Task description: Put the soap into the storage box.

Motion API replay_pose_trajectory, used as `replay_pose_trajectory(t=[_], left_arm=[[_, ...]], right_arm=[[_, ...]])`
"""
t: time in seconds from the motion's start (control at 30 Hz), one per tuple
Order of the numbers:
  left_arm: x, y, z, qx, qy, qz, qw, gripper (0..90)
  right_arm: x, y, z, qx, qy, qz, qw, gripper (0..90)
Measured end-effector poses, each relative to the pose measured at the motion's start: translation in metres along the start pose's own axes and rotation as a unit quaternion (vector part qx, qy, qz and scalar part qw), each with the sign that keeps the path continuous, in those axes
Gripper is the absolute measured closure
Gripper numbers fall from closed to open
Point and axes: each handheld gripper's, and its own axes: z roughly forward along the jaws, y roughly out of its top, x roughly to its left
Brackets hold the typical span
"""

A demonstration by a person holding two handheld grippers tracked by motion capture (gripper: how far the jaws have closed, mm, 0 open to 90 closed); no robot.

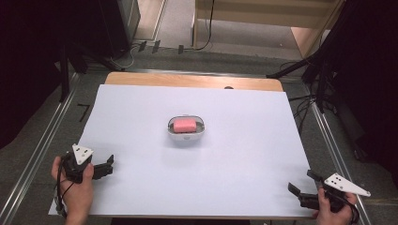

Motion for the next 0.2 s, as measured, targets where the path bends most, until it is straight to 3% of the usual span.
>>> replay_pose_trajectory(t=[0.2], left_arm=[[0.0004,0.0,0.0001,0.0,-0.001,-0.001,1.0,0.0]], right_arm=[[0.0036,0.0032,-0.0005,0.0,-0.001,-0.005,1.0,0.0]])
